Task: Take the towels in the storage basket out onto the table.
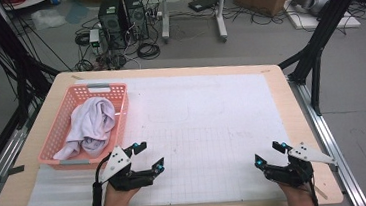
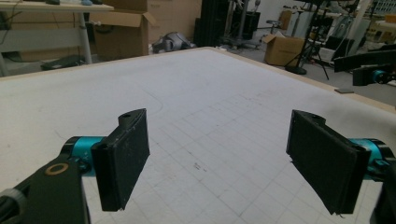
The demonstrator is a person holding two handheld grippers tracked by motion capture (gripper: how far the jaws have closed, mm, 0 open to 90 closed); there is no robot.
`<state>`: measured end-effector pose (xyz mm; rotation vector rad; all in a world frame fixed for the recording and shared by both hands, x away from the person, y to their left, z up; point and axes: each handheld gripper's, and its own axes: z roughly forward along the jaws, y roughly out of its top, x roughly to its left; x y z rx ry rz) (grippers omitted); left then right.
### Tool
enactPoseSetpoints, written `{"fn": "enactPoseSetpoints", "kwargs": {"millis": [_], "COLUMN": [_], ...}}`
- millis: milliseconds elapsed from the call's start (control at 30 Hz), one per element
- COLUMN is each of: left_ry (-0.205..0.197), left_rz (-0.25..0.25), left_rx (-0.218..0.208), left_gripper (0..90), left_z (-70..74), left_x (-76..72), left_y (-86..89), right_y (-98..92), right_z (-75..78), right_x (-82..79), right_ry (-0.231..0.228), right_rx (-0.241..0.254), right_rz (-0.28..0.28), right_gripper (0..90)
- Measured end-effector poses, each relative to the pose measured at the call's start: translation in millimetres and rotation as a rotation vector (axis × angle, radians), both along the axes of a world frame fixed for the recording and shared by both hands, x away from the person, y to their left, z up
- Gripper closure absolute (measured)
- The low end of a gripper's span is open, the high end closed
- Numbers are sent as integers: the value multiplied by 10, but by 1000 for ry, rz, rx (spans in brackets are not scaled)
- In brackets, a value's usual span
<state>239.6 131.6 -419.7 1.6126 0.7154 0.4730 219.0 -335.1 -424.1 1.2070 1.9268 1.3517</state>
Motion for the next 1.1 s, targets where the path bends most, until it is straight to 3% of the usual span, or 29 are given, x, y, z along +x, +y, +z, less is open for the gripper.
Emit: {"fn": "enactPoseSetpoints", "kwargs": {"millis": [500,633,733,800,1100], "left_ry": [-55,-71,-85,-91,-61], "left_rz": [54,85,123,143,181], "left_rx": [-55,-54,-78,-68,-57], "left_gripper": [189,183,172,171,170], "left_z": [307,425,528,593,776], "left_x": [35,75,119,166,378], "left_y": [319,453,561,623,921], "right_y": [1,6,5,14,53], "right_z": [-5,-1,2,4,16], "right_x": [6,16,17,6,-7], "right_ry": [-3,1,-3,-1,3], "right_rx": [-6,5,3,3,-3], "right_rz": [6,3,2,2,6], "right_gripper": [165,165,165,165,165]}}
